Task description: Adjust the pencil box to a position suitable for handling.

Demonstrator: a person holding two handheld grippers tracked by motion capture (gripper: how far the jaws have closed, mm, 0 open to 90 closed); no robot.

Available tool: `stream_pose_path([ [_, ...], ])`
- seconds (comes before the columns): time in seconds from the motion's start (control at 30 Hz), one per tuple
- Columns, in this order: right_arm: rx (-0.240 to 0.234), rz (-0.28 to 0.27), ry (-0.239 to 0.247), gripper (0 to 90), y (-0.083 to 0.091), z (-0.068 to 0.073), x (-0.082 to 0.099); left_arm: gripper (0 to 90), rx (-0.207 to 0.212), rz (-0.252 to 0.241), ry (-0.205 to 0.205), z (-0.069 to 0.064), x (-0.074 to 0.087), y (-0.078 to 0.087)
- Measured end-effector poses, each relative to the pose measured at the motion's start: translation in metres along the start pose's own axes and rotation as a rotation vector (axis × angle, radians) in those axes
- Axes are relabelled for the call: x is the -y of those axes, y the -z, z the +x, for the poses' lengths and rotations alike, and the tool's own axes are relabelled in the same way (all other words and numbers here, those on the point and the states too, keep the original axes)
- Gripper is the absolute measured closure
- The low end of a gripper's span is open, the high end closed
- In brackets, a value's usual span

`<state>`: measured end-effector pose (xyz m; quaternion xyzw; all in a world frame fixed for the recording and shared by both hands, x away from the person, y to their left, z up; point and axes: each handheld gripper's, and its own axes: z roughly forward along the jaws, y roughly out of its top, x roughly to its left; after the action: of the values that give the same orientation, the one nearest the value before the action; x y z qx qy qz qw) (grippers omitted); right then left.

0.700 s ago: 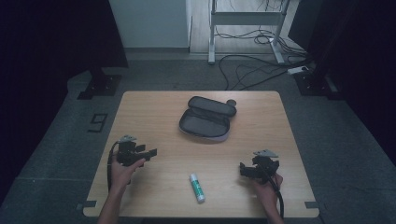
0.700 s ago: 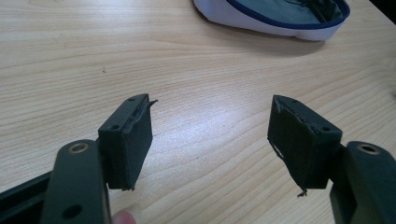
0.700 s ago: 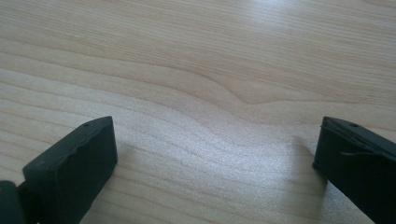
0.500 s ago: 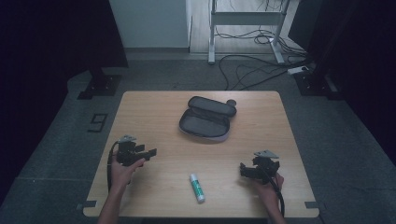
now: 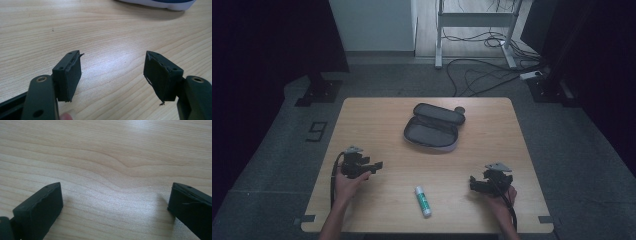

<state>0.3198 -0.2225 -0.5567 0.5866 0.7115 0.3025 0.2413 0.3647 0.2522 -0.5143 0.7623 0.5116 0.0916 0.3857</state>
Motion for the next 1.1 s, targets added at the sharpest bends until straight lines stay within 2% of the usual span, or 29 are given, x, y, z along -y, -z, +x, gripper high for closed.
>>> stream_pose_path([
  [0.2,-0.022,0.002,0.020,0.0,-0.001,-0.002,-0.002,30.2,-0.020,0.000,0.010,-0.001,0.002,0.001],
  [0.5,-0.059,0.000,0.053,0.0,0.000,-0.004,0.000,30.0,-0.080,0.014,0.029,0.002,0.003,-0.004],
  [0.63,-0.068,-0.001,0.066,0.0,0.000,-0.005,0.000,30.2,-0.043,0.017,0.071,0.001,0.005,-0.009],
  [0.7,-0.073,-0.003,0.069,0.0,0.000,-0.005,0.000,30.0,-0.059,0.021,0.070,-0.003,0.004,-0.011],
  [0.8,-0.074,-0.003,0.070,0.0,0.000,-0.005,0.000,29.9,-0.043,-0.006,0.085,-0.005,0.000,-0.010],
  [0.93,-0.065,-0.003,0.064,0.5,0.002,-0.006,0.002,29.0,-0.024,-0.030,0.084,-0.010,-0.007,-0.012],
  [0.97,-0.064,-0.005,0.061,0.9,0.003,-0.006,0.003,28.5,-0.018,-0.021,0.083,-0.011,-0.010,-0.013],
  [1.1,-0.063,-0.008,0.059,1.3,0.004,-0.006,0.004,27.0,-0.042,-0.013,0.043,-0.018,-0.018,-0.015],
])
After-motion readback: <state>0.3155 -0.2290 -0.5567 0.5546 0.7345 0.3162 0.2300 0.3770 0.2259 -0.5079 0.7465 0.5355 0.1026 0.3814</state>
